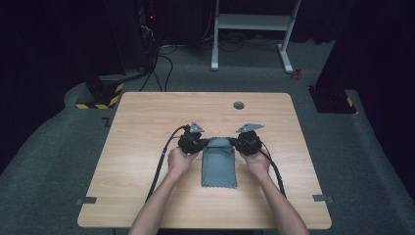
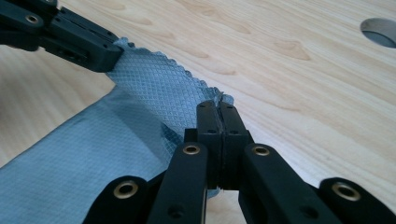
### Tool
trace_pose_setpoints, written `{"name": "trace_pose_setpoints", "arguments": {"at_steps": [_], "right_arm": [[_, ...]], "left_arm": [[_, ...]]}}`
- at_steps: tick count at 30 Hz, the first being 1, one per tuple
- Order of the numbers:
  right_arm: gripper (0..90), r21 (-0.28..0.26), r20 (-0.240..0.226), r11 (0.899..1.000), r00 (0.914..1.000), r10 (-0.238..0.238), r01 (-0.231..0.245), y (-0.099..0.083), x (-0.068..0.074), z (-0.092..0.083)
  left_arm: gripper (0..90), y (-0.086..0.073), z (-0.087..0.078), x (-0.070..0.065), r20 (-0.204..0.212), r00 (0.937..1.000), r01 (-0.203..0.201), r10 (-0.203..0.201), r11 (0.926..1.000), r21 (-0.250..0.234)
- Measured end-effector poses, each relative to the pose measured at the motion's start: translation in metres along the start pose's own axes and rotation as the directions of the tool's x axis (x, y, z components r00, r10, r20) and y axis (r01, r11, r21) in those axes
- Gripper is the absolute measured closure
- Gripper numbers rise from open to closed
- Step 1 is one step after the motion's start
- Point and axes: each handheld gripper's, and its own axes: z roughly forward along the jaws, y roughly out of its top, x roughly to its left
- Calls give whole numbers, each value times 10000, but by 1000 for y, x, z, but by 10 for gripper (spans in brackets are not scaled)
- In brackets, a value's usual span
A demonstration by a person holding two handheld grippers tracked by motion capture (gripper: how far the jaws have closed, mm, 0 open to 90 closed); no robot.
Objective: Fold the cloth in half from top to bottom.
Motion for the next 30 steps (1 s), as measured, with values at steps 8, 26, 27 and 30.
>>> {"name": "trace_pose_setpoints", "arguments": {"at_steps": [8,26,27,30], "right_arm": [[897,-210,-408,9997,9991,93,-102,-13,5,-5],[897,-561,-847,9983,9964,83,-131,-33,9,-15],[897,-580,-857,9982,9963,89,-139,-34,10,-15],[897,-659,-901,9978,9959,52,-112,-35,11,-17]], "left_arm": [[886,-10,-8,-8,137,9997,218,-219,9997,59],[889,-26,-14,-24,261,9995,-172,181,9993,-342],[889,-27,-15,-25,247,9996,-159,169,9992,-366],[889,-28,-16,-26,259,9996,-125,137,9989,-449]]}}
